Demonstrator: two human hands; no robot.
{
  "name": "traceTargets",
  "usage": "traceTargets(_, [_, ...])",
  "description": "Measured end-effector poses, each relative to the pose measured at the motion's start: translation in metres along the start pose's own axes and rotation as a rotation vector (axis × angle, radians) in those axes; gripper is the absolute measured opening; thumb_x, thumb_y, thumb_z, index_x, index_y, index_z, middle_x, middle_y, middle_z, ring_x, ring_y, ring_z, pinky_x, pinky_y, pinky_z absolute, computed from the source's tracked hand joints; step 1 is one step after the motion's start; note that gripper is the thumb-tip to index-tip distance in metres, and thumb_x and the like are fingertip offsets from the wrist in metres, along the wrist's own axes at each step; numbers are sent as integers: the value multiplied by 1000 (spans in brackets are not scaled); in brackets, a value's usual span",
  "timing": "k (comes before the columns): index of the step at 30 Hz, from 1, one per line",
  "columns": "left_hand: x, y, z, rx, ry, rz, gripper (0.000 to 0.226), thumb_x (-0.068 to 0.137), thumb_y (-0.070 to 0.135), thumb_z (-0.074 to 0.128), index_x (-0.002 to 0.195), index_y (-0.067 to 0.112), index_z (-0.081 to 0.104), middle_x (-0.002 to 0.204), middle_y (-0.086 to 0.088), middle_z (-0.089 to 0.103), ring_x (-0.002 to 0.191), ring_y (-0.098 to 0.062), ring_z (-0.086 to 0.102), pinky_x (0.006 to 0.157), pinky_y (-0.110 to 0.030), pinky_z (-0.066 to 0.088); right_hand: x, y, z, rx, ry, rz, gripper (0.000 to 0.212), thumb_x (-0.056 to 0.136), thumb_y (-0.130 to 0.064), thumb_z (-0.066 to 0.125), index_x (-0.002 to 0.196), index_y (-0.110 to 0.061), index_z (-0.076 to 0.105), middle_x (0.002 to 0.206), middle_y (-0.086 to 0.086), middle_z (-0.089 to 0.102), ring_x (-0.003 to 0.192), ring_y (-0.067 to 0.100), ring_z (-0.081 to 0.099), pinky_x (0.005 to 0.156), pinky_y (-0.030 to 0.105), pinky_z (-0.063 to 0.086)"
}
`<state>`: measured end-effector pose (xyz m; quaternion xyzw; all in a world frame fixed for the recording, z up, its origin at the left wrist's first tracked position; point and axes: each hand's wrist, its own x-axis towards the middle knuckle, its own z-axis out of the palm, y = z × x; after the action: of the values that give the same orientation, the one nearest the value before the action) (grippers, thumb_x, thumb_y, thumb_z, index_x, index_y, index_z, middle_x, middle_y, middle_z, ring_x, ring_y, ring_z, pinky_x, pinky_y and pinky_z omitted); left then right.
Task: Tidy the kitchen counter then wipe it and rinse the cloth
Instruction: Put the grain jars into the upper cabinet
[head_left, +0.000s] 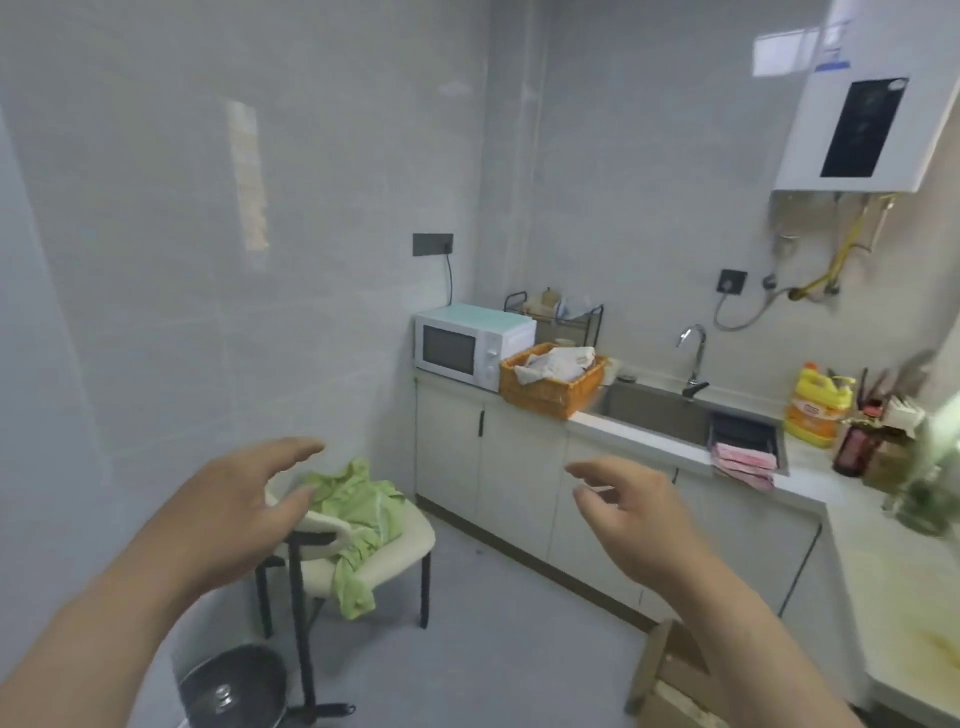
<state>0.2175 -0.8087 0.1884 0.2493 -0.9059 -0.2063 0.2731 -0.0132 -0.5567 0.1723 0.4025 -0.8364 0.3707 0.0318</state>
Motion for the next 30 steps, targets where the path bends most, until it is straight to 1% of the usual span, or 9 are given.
traceTargets(3, [30,24,37,-14,-86,70,35,86,23,65,119,33,61,122,12,59,107,-12,53,91,-28,39,-17,33,-23,-31,48,100,31,96,-26,53,127,-30,60,126,-12,60,109,6,56,91,20,46])
traceTargets(8, [73,61,95,-157,-220,207,39,85,25,65,98,56,46,113,18,56,99,-10,54,87,-31,43,-38,70,-52,-53,153,266,30,97,-25,53,126,-30,60,116,-19,57,107,1,54,80,7,39])
traceTargets(12, [104,81,137,-282,-326,299,43,85,25,65,105,58,46,117,16,59,107,-10,57,93,-33,46,-43,88,-68,-41,221,379,29,96,-24,54,124,-31,61,112,-21,57,107,1,55,83,11,41])
traceTargets(18, [167,106,193,-360,-487,432,40,86,27,64,104,57,45,116,16,58,107,-11,57,89,-32,45,-41,116,-74,-30,381,550,31,95,-19,57,124,-29,62,116,-19,60,108,-4,54,77,4,41])
traceTargets(20, [185,114,213,-395,-533,464,39,86,26,64,102,57,46,113,17,58,105,-12,57,88,-32,45,-41,125,-70,-31,413,607,30,94,-17,58,121,-29,64,115,-20,61,108,-6,54,79,4,42])
traceTargets(24, [203,135,259,-444,-634,546,37,86,23,64,97,55,49,102,26,54,100,-12,57,82,-30,44,-52,143,-64,-21,496,748,28,93,-17,60,116,-32,65,114,-23,62,109,-8,55,94,16,45])
traceTargets(25, [204,141,269,-452,-647,559,36,86,23,64,95,55,49,101,27,54,100,-13,57,81,-31,44,-56,143,-63,-20,513,775,29,92,-16,60,115,-33,65,112,-25,61,107,-11,54,94,14,44])
traceTargets(28, [196,171,310,-477,-746,660,33,86,28,64,93,55,48,99,32,50,100,-13,56,81,-32,45,-81,146,-65,-55,590,871,29,93,-14,59,113,-35,64,104,-35,56,97,-25,50,78,-2,40])
traceTargets(30, [183,199,333,-489,-838,732,29,84,35,63,93,57,47,99,34,48,100,-11,56,81,-32,46,-107,144,-69,-72,639,956,29,93,-16,58,114,-35,64,106,-33,57,101,-20,52,78,-1,40])
